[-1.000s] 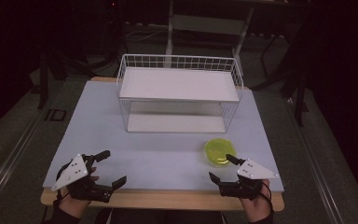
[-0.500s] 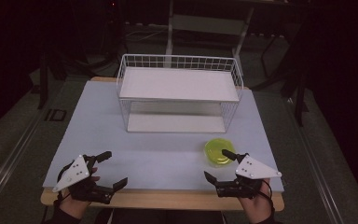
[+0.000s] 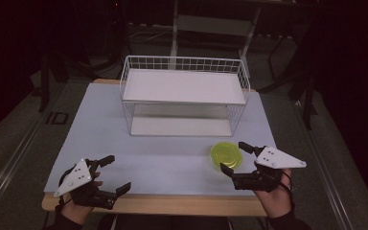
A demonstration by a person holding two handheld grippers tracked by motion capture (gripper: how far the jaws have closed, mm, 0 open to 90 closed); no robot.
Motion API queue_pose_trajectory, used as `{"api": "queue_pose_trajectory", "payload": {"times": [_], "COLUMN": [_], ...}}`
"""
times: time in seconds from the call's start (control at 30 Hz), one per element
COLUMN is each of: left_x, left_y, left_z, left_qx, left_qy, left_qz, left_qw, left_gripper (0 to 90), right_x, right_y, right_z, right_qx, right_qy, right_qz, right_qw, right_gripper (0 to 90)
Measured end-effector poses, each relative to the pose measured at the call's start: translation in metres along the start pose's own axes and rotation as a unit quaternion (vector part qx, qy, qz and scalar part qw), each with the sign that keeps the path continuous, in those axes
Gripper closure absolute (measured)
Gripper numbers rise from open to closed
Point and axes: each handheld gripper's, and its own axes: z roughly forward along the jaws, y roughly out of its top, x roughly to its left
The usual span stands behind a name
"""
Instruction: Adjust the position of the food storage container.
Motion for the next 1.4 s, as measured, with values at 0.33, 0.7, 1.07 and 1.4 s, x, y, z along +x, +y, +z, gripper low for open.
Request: {"api": "queue_pose_trajectory", "payload": {"times": [0.33, 0.7, 1.07, 1.4], "left_x": [0.000, 0.000, 0.000, 0.000], "left_y": [0.000, 0.000, -0.001, -0.001], "left_z": [0.000, 0.001, 0.001, 0.001], "left_qx": [0.000, 0.001, 0.002, 0.001], "left_qy": [-0.001, -0.001, -0.001, -0.001], "left_qz": [0.000, 0.000, 0.000, 0.000], "left_qw": [1.0000, 1.0000, 1.0000, 1.0000], "left_gripper": [1.4, 1.4, 1.4, 1.4], "right_x": [-0.029, -0.064, -0.092, -0.100], "right_y": [-0.001, -0.032, -0.079, -0.111], "right_z": [-0.006, 0.003, 0.018, 0.037], "right_qx": [0.008, 0.070, 0.129, 0.181], "right_qy": [-0.069, -0.097, -0.107, -0.113], "right_qz": [0.014, 0.050, 0.096, 0.130], "right_qw": [0.9975, 0.9916, 0.9811, 0.9684], "right_gripper": [26.8, 73.1, 89.9, 90.0]}}
